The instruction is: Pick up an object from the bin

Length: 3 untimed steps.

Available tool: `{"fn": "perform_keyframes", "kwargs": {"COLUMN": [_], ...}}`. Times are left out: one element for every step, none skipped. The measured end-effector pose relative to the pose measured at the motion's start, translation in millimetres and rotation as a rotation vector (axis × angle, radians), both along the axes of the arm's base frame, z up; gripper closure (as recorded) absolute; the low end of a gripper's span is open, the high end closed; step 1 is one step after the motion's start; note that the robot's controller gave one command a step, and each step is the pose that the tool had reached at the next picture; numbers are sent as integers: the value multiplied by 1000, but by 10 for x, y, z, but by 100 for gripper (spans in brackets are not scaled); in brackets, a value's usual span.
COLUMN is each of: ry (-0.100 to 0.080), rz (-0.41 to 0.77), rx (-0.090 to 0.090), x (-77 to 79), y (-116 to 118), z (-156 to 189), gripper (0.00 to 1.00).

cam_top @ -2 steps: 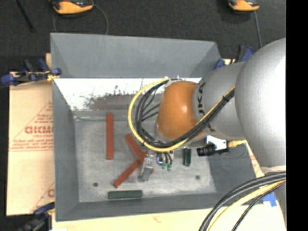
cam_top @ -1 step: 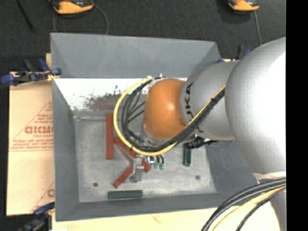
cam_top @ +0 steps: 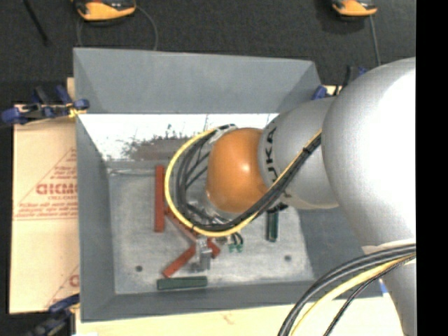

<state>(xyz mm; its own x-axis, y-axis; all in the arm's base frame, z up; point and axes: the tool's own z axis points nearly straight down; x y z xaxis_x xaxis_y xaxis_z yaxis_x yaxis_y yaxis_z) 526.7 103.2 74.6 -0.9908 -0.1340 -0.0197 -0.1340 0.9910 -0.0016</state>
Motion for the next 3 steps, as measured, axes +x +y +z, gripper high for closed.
{"fn": "perform_keyframes", "kwargs": {"ry": [11,9,9], "rz": [-4,-5,-9], "rx": [-1,0,-1], "x": [29,41,70], "y": [-11,-7,-18], "z": [21,52,1096], "gripper": [0,100,100]}}
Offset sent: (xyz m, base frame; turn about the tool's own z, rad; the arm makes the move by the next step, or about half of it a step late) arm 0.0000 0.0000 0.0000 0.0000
